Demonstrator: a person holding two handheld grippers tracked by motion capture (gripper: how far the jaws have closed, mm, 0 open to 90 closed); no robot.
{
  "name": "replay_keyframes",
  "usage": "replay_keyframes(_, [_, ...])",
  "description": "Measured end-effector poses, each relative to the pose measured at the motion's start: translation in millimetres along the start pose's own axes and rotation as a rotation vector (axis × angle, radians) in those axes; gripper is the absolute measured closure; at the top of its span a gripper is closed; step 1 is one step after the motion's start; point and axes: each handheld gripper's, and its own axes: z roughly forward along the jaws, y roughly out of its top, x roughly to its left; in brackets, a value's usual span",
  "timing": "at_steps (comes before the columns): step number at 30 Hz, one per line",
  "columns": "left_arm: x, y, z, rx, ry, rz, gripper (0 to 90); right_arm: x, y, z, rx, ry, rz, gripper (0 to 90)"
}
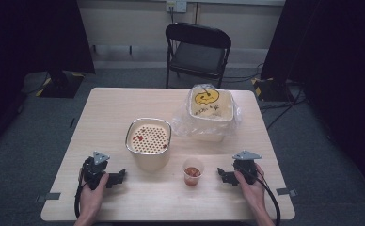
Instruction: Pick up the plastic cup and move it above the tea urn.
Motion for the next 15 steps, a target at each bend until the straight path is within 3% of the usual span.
replay_keyframes(8, [-0.1, 0.0, 0.0, 0.0, -0.001, -0.001, 0.0, 2.6, 0.2, -1.6, -0.002, -0.014, 0.015, 14.8])
replay_keyframes(13, [0.0, 0.0, 0.0, 0.0, -0.002, 0.0, 0.0, 14.4, 3.8, -9.8, -0.016, 0.087, 0.026, 15.5])
replay_keyframes(15, [-0.1, 0.0, 0.1, 0.0, -0.002, -0.001, 0.0, 23.9, 4.6, -14.2, -0.023, 0.141, -0.001, 14.9])
